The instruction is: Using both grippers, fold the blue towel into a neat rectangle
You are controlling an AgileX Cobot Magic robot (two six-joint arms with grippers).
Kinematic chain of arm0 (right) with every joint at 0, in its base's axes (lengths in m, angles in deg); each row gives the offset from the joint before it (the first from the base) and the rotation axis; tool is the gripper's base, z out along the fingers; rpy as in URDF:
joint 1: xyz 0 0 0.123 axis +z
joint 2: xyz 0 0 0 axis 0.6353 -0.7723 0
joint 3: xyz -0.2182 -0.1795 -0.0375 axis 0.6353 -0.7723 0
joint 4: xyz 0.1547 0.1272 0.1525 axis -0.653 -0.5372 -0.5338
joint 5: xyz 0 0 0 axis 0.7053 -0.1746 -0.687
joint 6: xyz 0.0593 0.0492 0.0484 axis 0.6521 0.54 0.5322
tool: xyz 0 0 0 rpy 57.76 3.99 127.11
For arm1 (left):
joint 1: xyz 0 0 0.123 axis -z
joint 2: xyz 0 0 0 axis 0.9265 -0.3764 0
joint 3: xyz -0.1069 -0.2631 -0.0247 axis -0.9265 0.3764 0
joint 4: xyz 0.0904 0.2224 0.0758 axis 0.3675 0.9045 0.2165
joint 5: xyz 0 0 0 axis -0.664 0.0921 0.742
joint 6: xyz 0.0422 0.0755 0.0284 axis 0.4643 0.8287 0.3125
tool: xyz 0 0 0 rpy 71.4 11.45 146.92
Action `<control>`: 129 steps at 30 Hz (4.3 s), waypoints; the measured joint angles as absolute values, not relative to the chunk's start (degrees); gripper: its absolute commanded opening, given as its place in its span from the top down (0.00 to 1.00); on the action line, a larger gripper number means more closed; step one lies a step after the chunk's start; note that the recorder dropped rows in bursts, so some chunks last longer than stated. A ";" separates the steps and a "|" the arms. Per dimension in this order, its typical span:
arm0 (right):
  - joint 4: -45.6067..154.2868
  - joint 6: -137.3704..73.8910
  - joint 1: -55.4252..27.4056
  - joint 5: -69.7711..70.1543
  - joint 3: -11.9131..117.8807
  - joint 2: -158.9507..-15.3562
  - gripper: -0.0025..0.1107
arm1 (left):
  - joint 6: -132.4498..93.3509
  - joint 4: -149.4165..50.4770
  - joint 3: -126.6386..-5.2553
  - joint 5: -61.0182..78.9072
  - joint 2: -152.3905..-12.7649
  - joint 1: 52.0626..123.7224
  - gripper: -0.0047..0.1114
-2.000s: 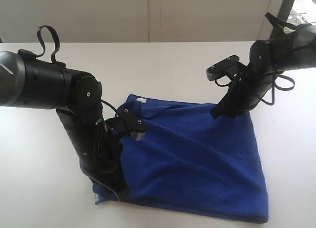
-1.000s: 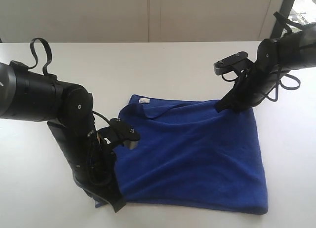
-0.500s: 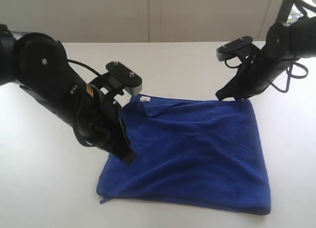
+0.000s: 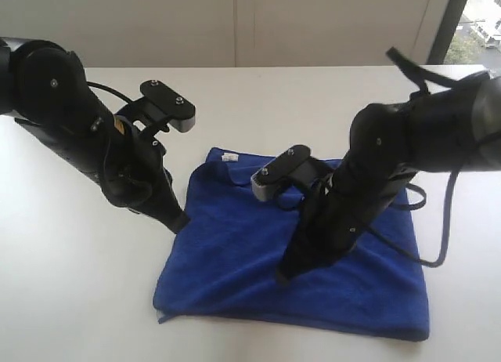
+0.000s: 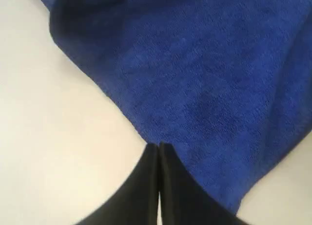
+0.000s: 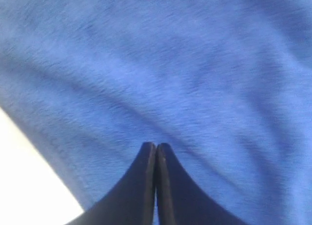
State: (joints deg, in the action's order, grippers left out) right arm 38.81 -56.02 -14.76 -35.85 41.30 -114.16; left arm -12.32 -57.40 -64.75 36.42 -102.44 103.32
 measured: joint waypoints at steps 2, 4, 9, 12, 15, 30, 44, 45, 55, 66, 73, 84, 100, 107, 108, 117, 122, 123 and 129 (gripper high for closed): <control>38.67 -55.52 -12.87 -34.77 39.92 -115.21 0.98 | -12.32 -57.40 -64.75 38.05 -102.44 103.32 0.96; 38.67 -55.27 -12.46 -34.52 38.59 -115.91 0.98 | -12.32 -57.40 -64.75 39.12 -102.44 103.32 0.96; 39.15 -54.99 -12.46 -32.64 36.17 -116.05 0.98 | -12.32 -58.68 -64.75 39.16 -102.44 103.29 0.96; 39.15 -54.99 -12.46 -32.37 35.64 -115.75 0.98 | -10.38 -65.39 -64.75 35.00 -103.75 103.29 0.96; 39.15 -54.99 -12.32 -33.96 35.64 -115.64 0.98 | -3.68 -74.61 -64.86 31.73 -107.08 103.29 0.96; 40.02 -54.15 -9.13 -37.49 35.64 -115.57 0.98 | 7.79 -87.19 -64.86 25.81 -118.36 103.29 0.96; 44.38 -50.78 -8.79 -47.24 35.64 -115.57 0.98 | 7.92 -85.97 -64.86 28.02 -118.36 103.06 0.96; 45.48 -49.69 -8.67 -48.14 35.64 -115.57 0.98 | 7.92 -85.87 -64.86 28.27 -118.36 103.06 0.96; 53.56 -42.78 -8.54 -52.92 35.38 -114.91 0.98 | 8.43 -73.34 -67.78 33.59 -116.81 103.06 0.96; 54.73 -41.53 -8.54 -50.50 34.88 -109.41 0.98 | 33.14 -72.32 -68.70 29.84 -115.25 103.90 0.49; 54.77 -41.53 -8.54 -47.59 34.88 -109.41 0.98 | 43.16 -74.64 -68.70 23.82 -115.25 105.51 0.47; 54.34 -41.53 -8.54 -44.68 34.88 -109.41 0.98 | 45.22 -75.17 -68.70 19.97 -117.03 107.18 0.47; 54.34 -41.53 -8.54 -44.61 34.88 -109.41 0.98 | 45.22 -75.17 -68.70 19.15 -117.76 107.18 0.75; 54.02 -41.53 -8.54 -44.61 34.88 -109.41 0.98 | 44.58 -75.17 -68.70 19.15 -117.76 107.18 0.96; 54.02 -41.53 -8.54 -44.61 34.88 -109.41 0.98 | 44.41 -75.17 -68.70 19.15 -117.76 107.18 0.96; 54.02 -41.53 -8.54 -44.61 34.88 -109.41 0.98 | 34.79 -75.27 -68.70 13.77 -117.76 106.80 0.96; 54.02 -41.53 -8.54 -44.61 34.88 -109.41 0.98 | 28.44 -75.38 -68.70 9.68 -117.89 105.45 0.96; 54.02 -41.53 -8.54 -44.61 34.88 -109.41 0.98 | 26.99 -75.38 -68.70 9.69 -118.11 105.09 0.96; 53.90 -41.53 -8.54 -44.59 34.30 -109.41 0.98 | 24.87 -75.38 -68.70 9.57 -120.94 104.58 0.96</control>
